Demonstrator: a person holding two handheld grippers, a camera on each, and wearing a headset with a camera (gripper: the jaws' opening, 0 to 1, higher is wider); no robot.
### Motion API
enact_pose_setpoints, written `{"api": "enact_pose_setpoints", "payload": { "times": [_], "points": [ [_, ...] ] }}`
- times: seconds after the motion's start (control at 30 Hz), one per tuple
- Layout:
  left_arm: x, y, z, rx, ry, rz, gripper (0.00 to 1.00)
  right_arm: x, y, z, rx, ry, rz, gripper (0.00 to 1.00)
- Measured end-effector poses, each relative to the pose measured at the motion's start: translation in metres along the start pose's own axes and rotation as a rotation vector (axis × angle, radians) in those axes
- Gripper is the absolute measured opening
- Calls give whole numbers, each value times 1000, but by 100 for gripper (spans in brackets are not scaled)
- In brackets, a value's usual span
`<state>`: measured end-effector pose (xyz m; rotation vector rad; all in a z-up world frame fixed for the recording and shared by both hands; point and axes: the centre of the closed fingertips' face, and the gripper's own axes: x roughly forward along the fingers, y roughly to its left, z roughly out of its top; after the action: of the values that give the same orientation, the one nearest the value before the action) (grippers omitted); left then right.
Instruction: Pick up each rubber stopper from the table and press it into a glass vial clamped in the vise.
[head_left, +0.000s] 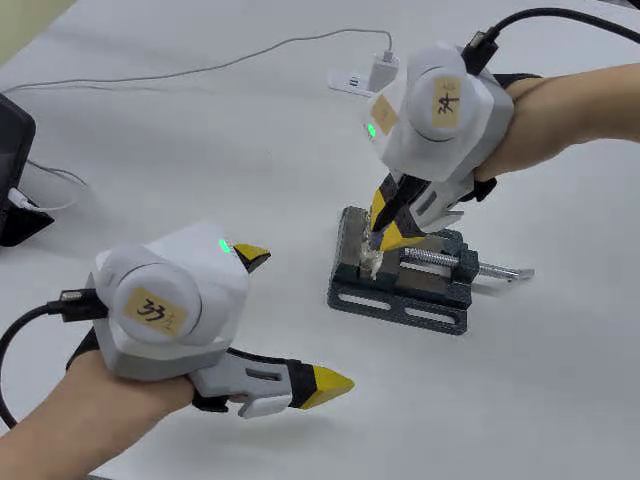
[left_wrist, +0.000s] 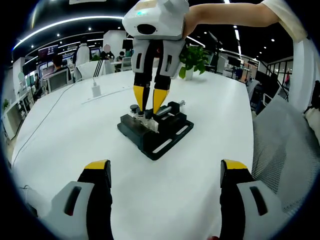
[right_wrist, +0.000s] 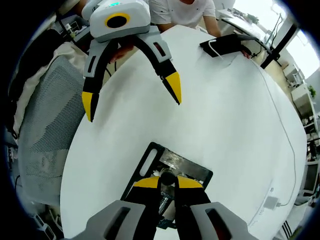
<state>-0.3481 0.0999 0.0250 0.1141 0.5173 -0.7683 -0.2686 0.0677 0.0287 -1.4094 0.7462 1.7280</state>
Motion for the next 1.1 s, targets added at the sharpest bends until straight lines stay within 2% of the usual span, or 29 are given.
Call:
{"api": "enact_pose_setpoints", "payload": {
  "times": [0.23, 0.37, 0.4, 0.47, 0.53, 0.7, 0.87, 0.97, 1.1],
  "points": [
    [1, -1, -3, -7, 3, -4, 88, 1, 0, 0, 25, 28, 13, 5],
    [2, -1, -3, -9, 2, -5, 88, 1, 2, 0, 65, 40, 12, 5],
    [2, -1, -3, -9, 1, -5, 88, 0, 4, 1, 100, 42, 8, 5],
    [2, -1, -3, -11, 1, -5, 88, 0, 4, 1, 114, 40, 6, 5],
    [3, -2, -3, -9, 2, -6, 88, 0, 4, 2, 162, 32, 3, 5],
    [3, -3, -4, -11, 3, -9, 88, 0, 6, 2, 196, 24, -17, 4],
    [4, -5, -3, -10, 3, -12, 87, -1, 5, 2, 209, 17, -18, 5],
    [4, -5, -3, -10, 1, -12, 87, -1, 7, 3, 172, 22, -19, 5],
    [3, -5, -3, -9, 4, -12, 87, 0, 2, 3, 160, 14, -22, 6]
  ]
}}
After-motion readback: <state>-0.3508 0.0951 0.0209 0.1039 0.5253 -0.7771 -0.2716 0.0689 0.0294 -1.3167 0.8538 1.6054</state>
